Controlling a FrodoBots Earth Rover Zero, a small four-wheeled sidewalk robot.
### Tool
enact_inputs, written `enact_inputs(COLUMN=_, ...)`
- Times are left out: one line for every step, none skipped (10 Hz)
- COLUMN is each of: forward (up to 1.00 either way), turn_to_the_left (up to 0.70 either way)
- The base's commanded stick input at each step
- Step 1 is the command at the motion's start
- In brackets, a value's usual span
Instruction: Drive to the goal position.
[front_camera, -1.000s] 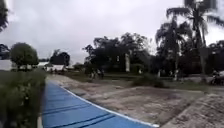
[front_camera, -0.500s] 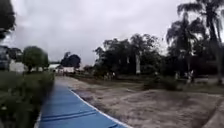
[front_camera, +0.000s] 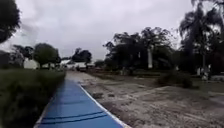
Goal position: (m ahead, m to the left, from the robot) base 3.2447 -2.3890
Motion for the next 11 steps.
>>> enact_inputs(forward=0.5, turn_to_the_left=0.19)
enact_inputs(forward=0.5, turn_to_the_left=0.0)
enact_inputs(forward=0.5, turn_to_the_left=0.0)
enact_inputs(forward=0.5, turn_to_the_left=0.0)
enact_inputs(forward=0.5, turn_to_the_left=0.0)
enact_inputs(forward=0.5, turn_to_the_left=0.0)
enact_inputs(forward=0.5, turn_to_the_left=0.0)
enact_inputs(forward=0.49, turn_to_the_left=0.49)
enact_inputs(forward=0.47, turn_to_the_left=0.47)
enact_inputs(forward=0.45, turn_to_the_left=0.19)
enact_inputs(forward=0.43, turn_to_the_left=0.09)
